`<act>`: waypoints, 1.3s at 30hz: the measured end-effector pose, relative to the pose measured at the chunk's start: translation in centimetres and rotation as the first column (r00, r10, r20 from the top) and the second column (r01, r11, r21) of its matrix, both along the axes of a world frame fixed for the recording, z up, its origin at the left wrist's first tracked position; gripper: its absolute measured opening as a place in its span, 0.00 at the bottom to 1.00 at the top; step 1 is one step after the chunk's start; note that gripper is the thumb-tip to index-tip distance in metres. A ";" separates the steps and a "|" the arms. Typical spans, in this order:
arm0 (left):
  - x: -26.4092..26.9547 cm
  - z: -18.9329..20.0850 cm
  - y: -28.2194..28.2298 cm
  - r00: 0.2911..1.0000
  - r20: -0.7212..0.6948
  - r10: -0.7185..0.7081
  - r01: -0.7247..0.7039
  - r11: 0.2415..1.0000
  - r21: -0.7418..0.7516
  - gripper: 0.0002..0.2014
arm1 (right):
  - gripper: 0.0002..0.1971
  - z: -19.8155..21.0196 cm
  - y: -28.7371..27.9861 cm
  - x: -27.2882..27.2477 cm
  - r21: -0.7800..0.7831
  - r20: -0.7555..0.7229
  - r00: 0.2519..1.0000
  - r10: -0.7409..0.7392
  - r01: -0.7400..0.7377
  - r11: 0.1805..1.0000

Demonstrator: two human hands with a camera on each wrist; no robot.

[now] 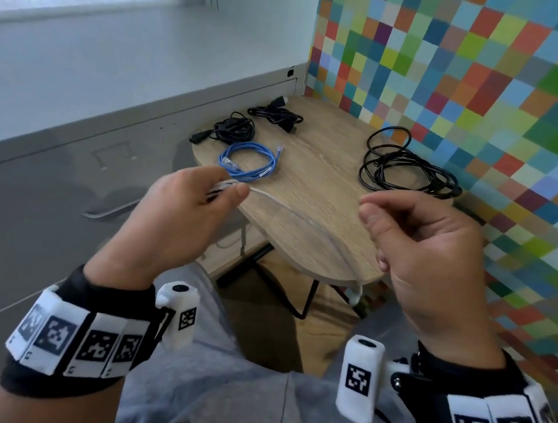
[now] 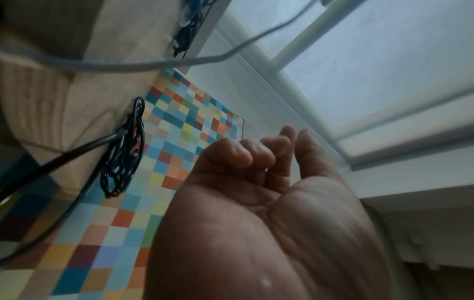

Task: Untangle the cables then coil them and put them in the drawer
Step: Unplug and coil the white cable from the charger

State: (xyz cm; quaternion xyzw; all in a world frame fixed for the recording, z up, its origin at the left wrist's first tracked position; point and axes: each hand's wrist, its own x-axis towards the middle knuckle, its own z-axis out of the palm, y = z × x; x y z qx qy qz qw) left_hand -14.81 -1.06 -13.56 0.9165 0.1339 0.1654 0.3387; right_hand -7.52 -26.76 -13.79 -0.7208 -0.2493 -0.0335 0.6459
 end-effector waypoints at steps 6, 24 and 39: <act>0.0 0.1 -1.5 0.982 0.100 -0.158 0.181 0.941 -0.287 0.22 | 0.22 -0.8 2.6 -1.2 -0.197 -0.093 0.993 0.076 -0.094 0.976; 0.7 -0.3 -6.9 0.908 0.368 -0.201 0.377 0.008 -0.926 0.15 | 0.14 -1.0 3.7 -1.4 0.223 -0.316 0.939 0.135 -0.065 0.973; 1.1 -1.0 -7.2 0.961 0.220 -0.170 0.271 0.393 -0.879 0.19 | 0.12 -1.9 4.0 -1.2 0.176 -0.323 0.939 0.121 -0.066 0.982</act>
